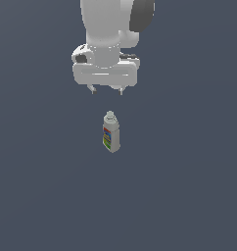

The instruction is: Pick up the object and move it to a goal position.

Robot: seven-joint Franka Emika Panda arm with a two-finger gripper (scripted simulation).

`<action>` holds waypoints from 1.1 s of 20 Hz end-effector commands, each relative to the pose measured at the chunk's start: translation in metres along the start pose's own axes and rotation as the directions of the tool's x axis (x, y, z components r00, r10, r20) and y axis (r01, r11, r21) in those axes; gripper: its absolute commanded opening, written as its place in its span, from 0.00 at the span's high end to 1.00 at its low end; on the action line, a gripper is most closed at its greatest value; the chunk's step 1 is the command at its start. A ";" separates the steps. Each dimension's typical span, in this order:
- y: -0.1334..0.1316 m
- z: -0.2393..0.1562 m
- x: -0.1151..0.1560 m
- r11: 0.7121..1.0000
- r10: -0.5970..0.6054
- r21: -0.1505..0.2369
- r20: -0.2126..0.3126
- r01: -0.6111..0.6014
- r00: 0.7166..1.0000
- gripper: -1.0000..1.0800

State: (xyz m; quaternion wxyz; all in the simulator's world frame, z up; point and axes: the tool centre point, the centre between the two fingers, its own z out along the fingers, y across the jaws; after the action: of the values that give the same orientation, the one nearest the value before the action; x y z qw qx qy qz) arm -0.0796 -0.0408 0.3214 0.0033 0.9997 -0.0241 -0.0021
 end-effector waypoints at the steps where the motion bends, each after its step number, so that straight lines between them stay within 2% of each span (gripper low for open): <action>1: 0.000 0.001 0.001 1.000 -0.018 0.000 0.000 0.018 1.000 0.04; 7: -0.001 0.006 0.007 0.995 -0.099 0.000 0.000 0.099 0.995 0.04; 12: -0.001 0.011 0.013 0.980 -0.199 0.001 -0.001 0.199 0.980 0.04; 17: -0.002 0.019 0.022 0.947 -0.321 0.002 -0.003 0.321 0.947 0.04; 22: -0.003 0.027 0.030 0.899 -0.439 0.002 -0.004 0.439 0.899 0.04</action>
State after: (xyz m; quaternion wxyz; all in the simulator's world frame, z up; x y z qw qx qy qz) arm -0.0524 -0.0395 0.2966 0.0015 0.9832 0.1823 -0.0012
